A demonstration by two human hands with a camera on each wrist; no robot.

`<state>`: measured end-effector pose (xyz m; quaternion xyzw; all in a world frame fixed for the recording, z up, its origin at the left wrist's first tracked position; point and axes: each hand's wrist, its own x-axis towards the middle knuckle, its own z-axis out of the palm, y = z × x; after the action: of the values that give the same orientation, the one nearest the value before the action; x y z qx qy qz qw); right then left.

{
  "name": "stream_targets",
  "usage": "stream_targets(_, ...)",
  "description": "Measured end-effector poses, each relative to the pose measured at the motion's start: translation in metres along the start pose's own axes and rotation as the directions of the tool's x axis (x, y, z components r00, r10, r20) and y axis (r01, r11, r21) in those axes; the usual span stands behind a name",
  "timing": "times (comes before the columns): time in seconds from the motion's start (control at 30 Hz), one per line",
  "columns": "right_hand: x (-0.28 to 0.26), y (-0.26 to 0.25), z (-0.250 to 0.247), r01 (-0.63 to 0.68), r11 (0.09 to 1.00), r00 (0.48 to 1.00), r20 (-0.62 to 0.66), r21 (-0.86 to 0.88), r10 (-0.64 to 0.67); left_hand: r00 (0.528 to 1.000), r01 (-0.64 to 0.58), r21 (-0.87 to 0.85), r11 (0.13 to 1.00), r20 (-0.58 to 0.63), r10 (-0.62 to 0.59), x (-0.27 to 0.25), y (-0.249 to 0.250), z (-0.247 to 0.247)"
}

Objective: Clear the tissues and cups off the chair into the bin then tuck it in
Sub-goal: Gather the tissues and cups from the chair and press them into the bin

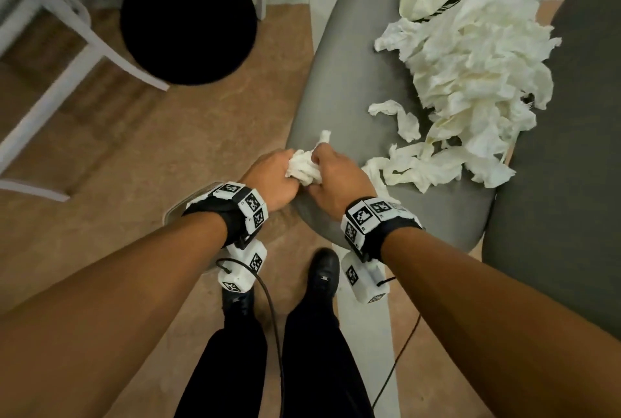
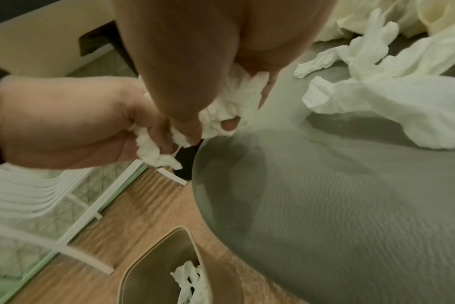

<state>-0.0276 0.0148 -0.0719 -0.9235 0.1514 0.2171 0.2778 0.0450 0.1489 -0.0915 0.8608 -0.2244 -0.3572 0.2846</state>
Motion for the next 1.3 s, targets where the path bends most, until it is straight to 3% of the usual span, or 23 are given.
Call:
stream_targets(0.07,0.005,0.003,-0.003,-0.022,0.999,0.999,-0.040,0.025,0.023,1.000,0.018,-0.002,1.000,-0.025,-0.018,-0.003,-0.004,-0.004)
stream_targets(0.23,0.017,-0.014,0.010,0.051,0.993,0.997,0.051,0.102,-0.056,0.998,0.037,-0.041,0.998,-0.054,-0.039,-0.012,-0.010,-0.019)
stream_targets(0.33,0.024,-0.049,0.039,0.082,0.984,0.989,0.105,0.158,-0.099,0.989,0.149,-0.121,0.981,-0.008,-0.151,-0.027,-0.032,-0.024)
stream_targets(0.5,0.040,-0.102,0.115,0.002,0.993,0.951,0.308,0.122,-0.040,0.912,0.401,-0.286,0.870,0.041,-0.407,-0.065,-0.110,-0.030)
stream_targets(0.6,0.052,-0.121,0.173,0.001,0.996,0.919,0.392,0.090,-0.037,0.876,0.449,-0.373,0.812,0.006,-0.482,-0.078,-0.161,-0.021)
stream_targets(0.73,0.068,-0.129,0.242,-0.095,0.987,0.899,0.437,0.127,0.030,0.838,0.530,-0.270,0.804,0.019,-0.546,-0.082,-0.239,0.010)
stream_targets(0.87,0.078,-0.115,0.280,-0.228,0.966,0.872,0.467,0.120,0.147,0.802,0.566,-0.231,0.792,-0.071,-0.593,-0.081,-0.287,0.043)
stream_targets(0.93,0.079,-0.107,0.283,-0.259,0.961,0.860,0.475,0.093,0.186,0.800,0.556,-0.247,0.794,-0.099,-0.591,-0.079,-0.299,0.056)
stream_targets(1.07,0.079,-0.097,0.281,-0.292,0.953,0.857,0.465,0.082,0.223,0.833,0.536,-0.180,0.825,-0.043,-0.551,-0.076,-0.309,0.067)
stream_targets(1.3,0.078,-0.101,0.236,-0.279,0.956,0.870,0.447,0.091,0.211,0.855,0.509,-0.128,0.851,-0.039,-0.517,-0.060,-0.287,0.030)
